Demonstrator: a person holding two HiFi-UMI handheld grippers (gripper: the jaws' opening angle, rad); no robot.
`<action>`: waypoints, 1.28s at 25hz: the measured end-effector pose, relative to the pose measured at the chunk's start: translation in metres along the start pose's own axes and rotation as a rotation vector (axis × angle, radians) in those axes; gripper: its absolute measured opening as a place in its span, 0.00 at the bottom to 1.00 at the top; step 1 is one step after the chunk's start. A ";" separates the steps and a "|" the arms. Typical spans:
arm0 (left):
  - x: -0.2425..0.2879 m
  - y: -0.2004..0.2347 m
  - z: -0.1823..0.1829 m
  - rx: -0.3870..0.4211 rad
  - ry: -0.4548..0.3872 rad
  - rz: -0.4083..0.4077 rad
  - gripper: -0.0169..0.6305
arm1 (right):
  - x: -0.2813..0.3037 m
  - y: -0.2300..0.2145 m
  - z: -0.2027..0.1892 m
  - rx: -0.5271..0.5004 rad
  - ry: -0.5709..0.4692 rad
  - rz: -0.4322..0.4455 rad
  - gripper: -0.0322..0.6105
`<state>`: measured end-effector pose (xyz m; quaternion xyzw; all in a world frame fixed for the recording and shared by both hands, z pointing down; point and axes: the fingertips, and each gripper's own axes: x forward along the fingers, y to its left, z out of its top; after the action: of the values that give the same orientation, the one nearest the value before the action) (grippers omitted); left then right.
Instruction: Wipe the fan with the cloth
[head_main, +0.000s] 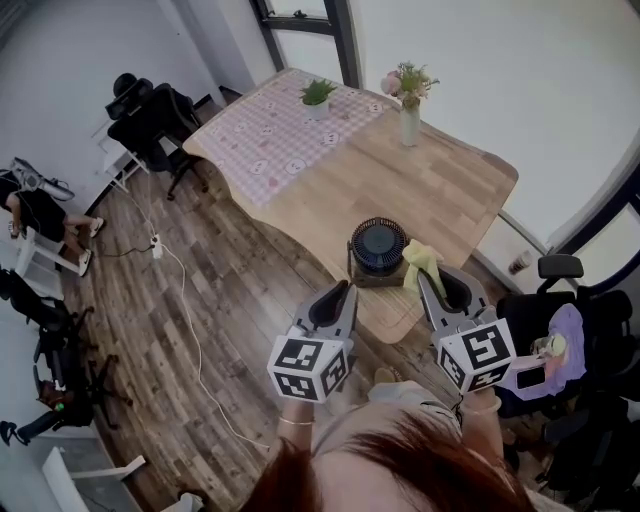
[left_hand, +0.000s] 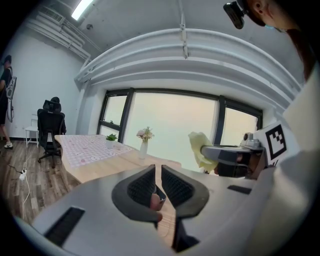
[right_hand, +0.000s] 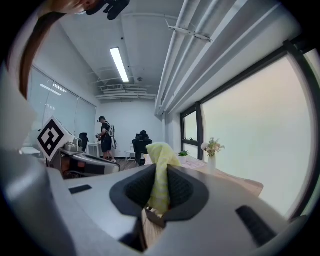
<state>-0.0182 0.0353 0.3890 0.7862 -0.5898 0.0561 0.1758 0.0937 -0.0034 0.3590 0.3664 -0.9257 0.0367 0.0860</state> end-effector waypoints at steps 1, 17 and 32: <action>0.005 0.003 -0.001 -0.003 0.004 0.007 0.05 | 0.006 -0.004 -0.001 0.000 0.003 0.008 0.13; 0.050 0.045 -0.026 -0.038 0.127 -0.008 0.13 | 0.069 -0.034 -0.018 0.012 0.042 0.009 0.13; 0.110 0.104 -0.068 -0.210 0.317 -0.069 0.13 | 0.128 -0.063 -0.039 -0.033 0.136 -0.060 0.13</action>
<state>-0.0754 -0.0665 0.5070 0.7646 -0.5301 0.1111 0.3494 0.0503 -0.1297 0.4217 0.3894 -0.9068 0.0436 0.1555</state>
